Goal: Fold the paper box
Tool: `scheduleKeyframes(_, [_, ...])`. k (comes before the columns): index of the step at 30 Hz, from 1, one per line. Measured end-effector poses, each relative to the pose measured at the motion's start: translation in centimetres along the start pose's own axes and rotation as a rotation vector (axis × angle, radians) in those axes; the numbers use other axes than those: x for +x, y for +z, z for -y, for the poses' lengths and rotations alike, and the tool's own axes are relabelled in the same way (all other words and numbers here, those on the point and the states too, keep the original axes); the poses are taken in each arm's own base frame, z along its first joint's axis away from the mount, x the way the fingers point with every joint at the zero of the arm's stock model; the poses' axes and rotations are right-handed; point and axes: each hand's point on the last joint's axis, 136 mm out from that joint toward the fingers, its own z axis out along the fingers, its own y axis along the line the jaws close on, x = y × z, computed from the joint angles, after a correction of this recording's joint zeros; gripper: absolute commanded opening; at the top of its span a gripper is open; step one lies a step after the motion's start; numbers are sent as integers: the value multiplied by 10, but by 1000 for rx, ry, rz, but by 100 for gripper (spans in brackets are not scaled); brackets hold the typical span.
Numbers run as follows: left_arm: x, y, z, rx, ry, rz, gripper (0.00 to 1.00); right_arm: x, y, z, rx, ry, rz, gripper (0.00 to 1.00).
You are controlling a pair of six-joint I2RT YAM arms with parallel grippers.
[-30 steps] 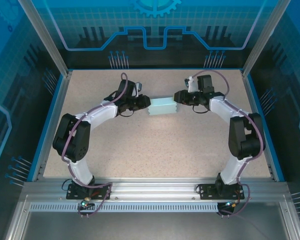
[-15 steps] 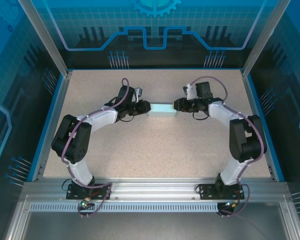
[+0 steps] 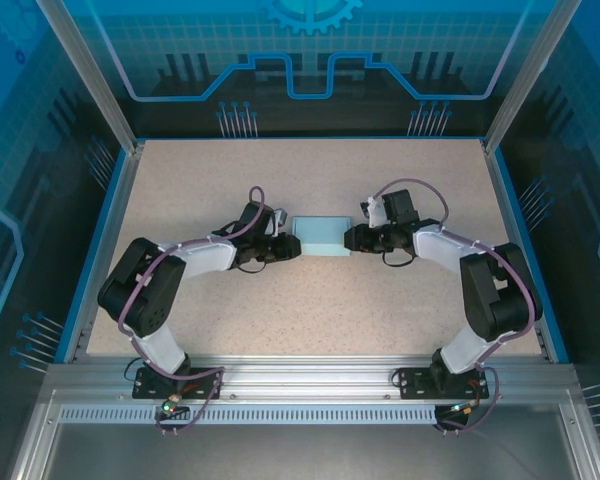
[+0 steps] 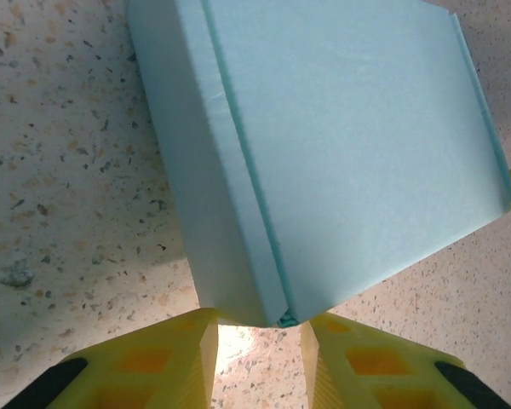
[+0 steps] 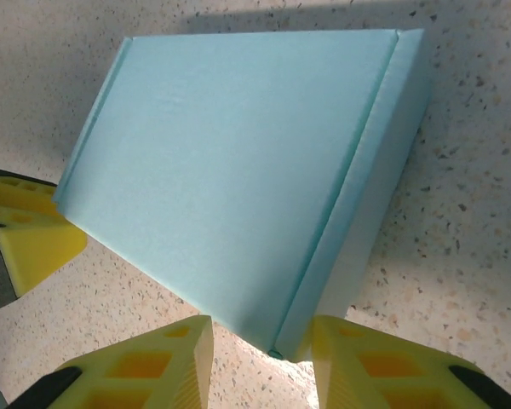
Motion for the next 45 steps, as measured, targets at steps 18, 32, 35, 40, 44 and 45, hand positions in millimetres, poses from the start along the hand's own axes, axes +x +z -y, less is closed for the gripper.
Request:
scheduleKeyframes(18, [-28,-55,6,-85,109,158,71,-20,-64,0,252,-147,155,45])
scheduleKeyframes(32, [-61,-210,-21,-363,318,724,99,-18,-179,20,680,-374,538,100])
scheduleKeyframes(35, [-65,-226,-46,-477,333,784,99,-11,-177,48,747,-334,556,100])
scheduleKeyframes(40, [-68,-220,-100,-635,356,784,99,-6,-162,94,787,-293,599,100])
scheduleKeyframes(44, [-71,-196,-145,-684,321,707,99,-9,-138,109,774,-331,578,100])
scheduleKeyframes(45, [-72,-192,-155,-685,307,698,99,-12,-133,109,766,-345,582,100])
